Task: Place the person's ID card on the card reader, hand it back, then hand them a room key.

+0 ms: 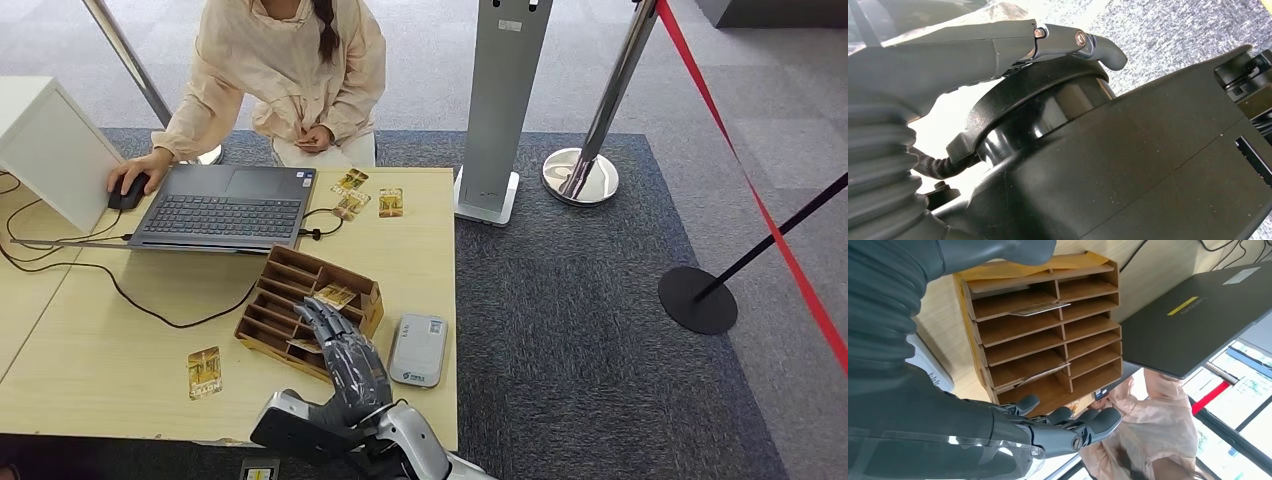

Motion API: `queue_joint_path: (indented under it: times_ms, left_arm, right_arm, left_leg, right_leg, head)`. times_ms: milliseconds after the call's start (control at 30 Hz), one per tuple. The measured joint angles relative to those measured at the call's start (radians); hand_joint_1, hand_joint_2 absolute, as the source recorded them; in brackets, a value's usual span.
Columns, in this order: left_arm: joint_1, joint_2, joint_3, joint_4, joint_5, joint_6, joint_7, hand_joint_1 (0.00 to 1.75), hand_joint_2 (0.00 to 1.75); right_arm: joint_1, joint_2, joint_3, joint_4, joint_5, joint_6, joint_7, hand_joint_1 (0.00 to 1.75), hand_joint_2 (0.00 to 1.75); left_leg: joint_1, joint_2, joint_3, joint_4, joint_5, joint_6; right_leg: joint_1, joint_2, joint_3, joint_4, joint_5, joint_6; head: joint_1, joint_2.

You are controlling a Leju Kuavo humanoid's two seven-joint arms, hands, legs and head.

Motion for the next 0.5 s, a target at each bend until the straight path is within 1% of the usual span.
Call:
queue_joint_path:
  times_ms: [167,233,400,500]
  left_arm:
    - [0.0,0.0,0.0,0.0,0.0,0.0,0.002,0.0,1.75]
    - [0.0,0.0,0.0,-0.001,0.0,0.0,0.002,0.0,1.75]
    - [-0.001,0.0,0.0,-0.001,-0.001,-0.002,0.005,0.0,1.75]
    - [-0.001,0.0,0.0,-0.001,-0.001,-0.002,0.006,0.0,1.75]
  right_arm:
    - [-0.001,0.002,0.0,0.016,0.005,-0.003,0.007,0.51,1.75]
    - [-0.002,0.004,0.0,0.023,0.015,-0.006,0.018,0.54,1.75]
    - [-0.002,0.002,0.0,0.027,0.091,-0.01,0.091,0.53,1.75]
    - [-0.002,0.0,0.0,0.026,0.103,-0.009,0.103,0.51,1.75]
  left_leg:
    - [0.0,0.0,0.0,0.0,0.0,0.0]
    - [0.0,0.0,0.0,0.0,0.0,0.0]
    - [0.0,0.0,0.0,0.0,0.0,0.0]
    - [0.0,0.0,0.0,0.0,0.0,0.0]
  right_leg:
    - [0.0,0.0,0.0,0.0,0.0,0.0]
    - [0.0,0.0,0.0,0.0,0.0,0.0]
    - [0.0,0.0,0.0,0.0,0.0,0.0]
    - [0.0,0.0,0.0,0.0,0.0,0.0]
  head:
    - [0.0,0.0]
    - [0.0,0.0]
    - [0.0,0.0]
    - [0.0,0.0]
